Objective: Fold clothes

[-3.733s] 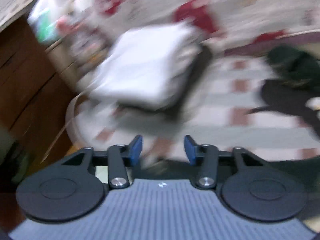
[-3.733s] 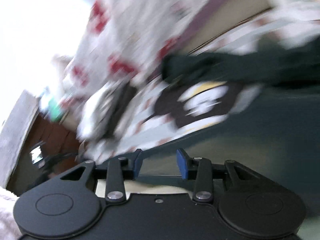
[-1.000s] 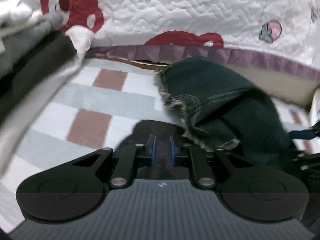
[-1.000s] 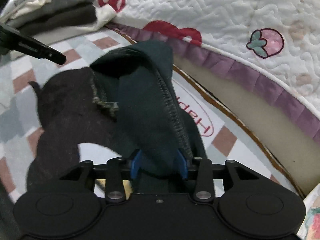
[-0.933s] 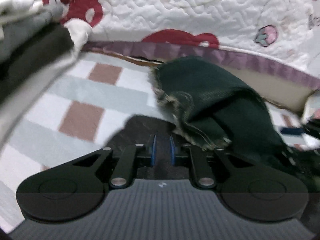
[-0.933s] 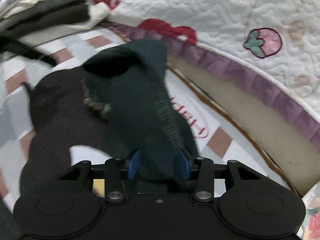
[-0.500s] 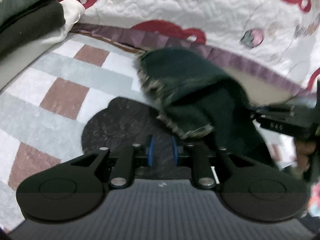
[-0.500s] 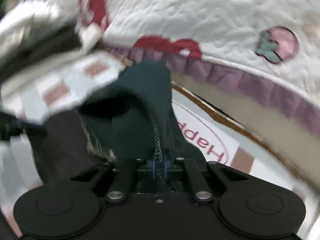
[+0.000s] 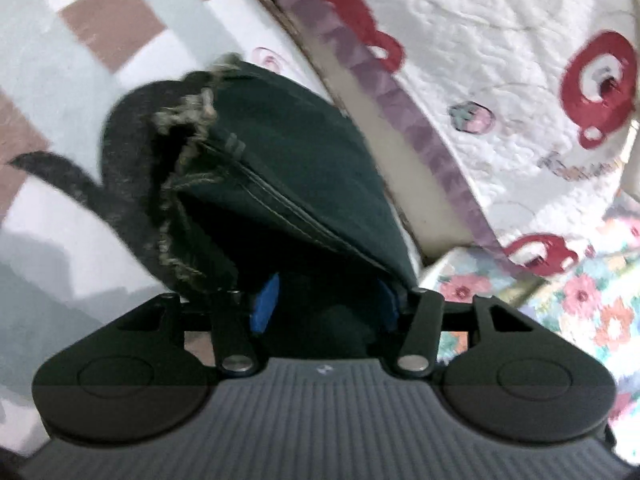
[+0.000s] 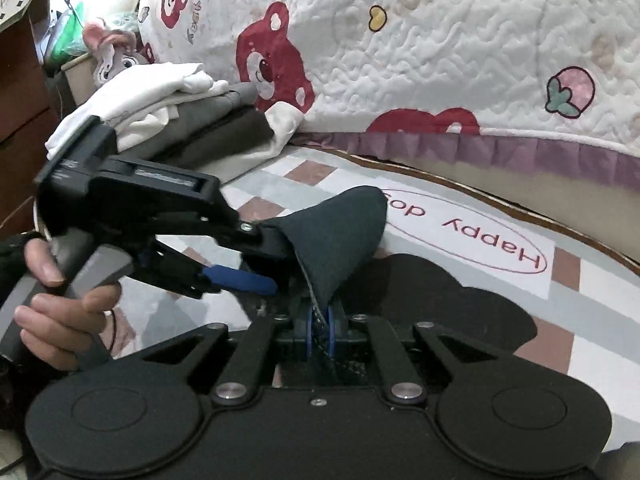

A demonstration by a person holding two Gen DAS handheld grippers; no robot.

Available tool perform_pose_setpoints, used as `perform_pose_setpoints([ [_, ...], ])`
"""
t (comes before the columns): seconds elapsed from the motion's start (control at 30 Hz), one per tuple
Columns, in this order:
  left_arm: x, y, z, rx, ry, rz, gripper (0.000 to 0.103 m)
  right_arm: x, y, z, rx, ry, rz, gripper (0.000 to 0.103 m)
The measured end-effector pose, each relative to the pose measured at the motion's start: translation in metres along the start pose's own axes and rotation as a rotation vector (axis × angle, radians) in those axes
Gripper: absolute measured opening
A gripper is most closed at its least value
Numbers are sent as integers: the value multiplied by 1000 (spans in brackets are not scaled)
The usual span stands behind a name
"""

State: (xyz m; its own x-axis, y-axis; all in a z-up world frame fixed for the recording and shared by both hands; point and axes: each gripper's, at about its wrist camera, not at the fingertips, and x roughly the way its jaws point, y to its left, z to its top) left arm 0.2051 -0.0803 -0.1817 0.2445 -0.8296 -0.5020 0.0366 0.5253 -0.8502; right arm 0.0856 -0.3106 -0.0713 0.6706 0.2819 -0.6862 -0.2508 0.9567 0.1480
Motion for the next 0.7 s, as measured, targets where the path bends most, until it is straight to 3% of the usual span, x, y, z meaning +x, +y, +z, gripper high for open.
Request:
perform_pose_setpoints([
  [0.2, -18, -22, 3, 164, -94, 51, 53, 7, 8, -13, -46, 73, -44, 10],
  [0.4, -8, -19, 2, 124, -49, -28, 55, 6, 10, -19, -32, 73, -48, 10],
  [0.53, -1, -20, -1, 165, -67, 32, 62, 8, 30, -22, -115, 76, 18, 10],
  [0.57, -2, -18, -2, 169, -72, 54, 60, 9, 36, -24, -134, 85, 33, 11],
  [0.6, -2, -16, -2, 174, -78, 76, 51, 11, 42, -26, -154, 93, 49, 11],
  [0.67, -6, -19, -3, 217, -109, 162, 9, 10, 48, -30, -153, 107, 78, 11],
  [0.7, -9, -24, -4, 262, -119, 216, 9, 8, 49, -31, -147, 118, 96, 11],
])
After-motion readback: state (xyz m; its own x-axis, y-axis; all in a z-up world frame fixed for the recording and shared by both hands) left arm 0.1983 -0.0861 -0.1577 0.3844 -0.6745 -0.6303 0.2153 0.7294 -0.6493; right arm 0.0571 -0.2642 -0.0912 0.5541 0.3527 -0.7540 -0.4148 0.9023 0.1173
